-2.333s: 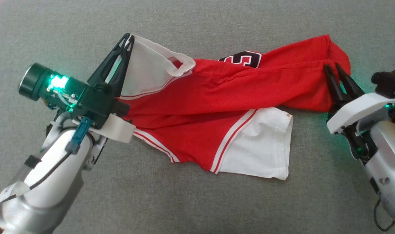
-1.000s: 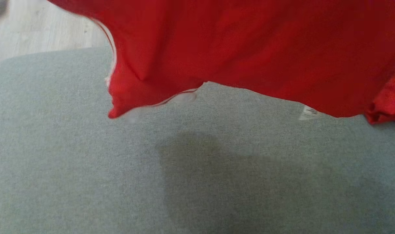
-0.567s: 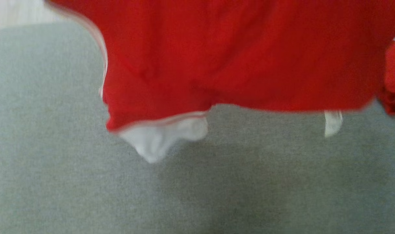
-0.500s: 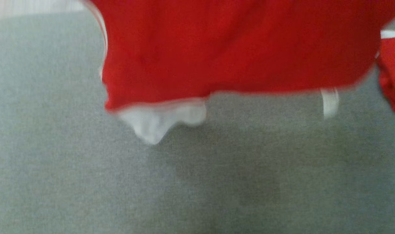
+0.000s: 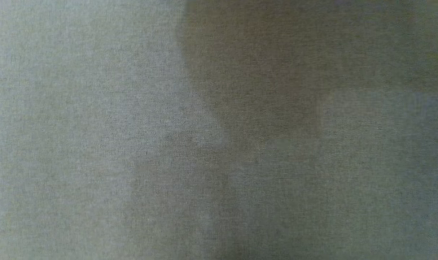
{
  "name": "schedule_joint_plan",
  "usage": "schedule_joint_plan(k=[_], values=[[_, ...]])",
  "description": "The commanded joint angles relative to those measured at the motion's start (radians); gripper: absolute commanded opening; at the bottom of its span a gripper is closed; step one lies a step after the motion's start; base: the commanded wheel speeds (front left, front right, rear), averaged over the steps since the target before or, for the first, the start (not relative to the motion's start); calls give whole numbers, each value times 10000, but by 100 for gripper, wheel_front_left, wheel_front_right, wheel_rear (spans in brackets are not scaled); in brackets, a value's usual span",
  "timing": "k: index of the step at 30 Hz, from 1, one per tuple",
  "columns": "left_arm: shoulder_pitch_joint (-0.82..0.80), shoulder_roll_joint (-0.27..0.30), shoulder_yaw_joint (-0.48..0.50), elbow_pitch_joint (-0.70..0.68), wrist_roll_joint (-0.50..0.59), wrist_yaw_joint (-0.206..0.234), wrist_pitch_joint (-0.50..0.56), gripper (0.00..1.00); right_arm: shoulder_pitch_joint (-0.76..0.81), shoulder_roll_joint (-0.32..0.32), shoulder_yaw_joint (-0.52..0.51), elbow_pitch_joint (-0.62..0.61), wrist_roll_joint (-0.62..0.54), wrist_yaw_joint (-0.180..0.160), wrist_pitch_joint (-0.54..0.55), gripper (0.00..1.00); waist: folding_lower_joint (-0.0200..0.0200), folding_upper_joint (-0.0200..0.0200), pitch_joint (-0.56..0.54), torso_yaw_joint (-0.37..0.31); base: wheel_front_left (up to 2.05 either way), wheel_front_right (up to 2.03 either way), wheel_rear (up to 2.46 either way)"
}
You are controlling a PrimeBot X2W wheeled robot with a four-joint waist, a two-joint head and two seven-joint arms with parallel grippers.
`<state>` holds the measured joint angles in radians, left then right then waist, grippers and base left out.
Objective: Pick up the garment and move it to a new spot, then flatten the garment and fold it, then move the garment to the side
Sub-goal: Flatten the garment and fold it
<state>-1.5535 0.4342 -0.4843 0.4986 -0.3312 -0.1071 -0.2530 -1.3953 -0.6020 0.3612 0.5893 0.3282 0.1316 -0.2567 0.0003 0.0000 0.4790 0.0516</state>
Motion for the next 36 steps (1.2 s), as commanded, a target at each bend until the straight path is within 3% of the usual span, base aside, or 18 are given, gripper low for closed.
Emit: schedule_joint_plan(k=[1, 13, 24, 36], values=[[129, 499, 256, -343, -126, -63, -42, 0, 289, -160, 54, -148, 12, -9, -32, 0, -3, 0, 228, 141, 0, 0, 0], [4721, 889, 644, -2699, -507, -7, -85, 0, 3506, -255, -357, -621, 800, -9, -49, 0, -3, 0, -239, 259, 0, 0, 0], [10988, 1298, 313, -4611, -612, 932, -86, 0, 8825, -172, -1348, -2235, 1157, -9, -50, 0, -3, 0, -1795, 148, 0, 0, 0], [14883, 1261, -324, -5262, -1038, 1702, -5, 0, 12715, 189, -2042, -3173, 1051, -9, -51, 0, -3, 0, -2486, -222, 0, 0, 0]])
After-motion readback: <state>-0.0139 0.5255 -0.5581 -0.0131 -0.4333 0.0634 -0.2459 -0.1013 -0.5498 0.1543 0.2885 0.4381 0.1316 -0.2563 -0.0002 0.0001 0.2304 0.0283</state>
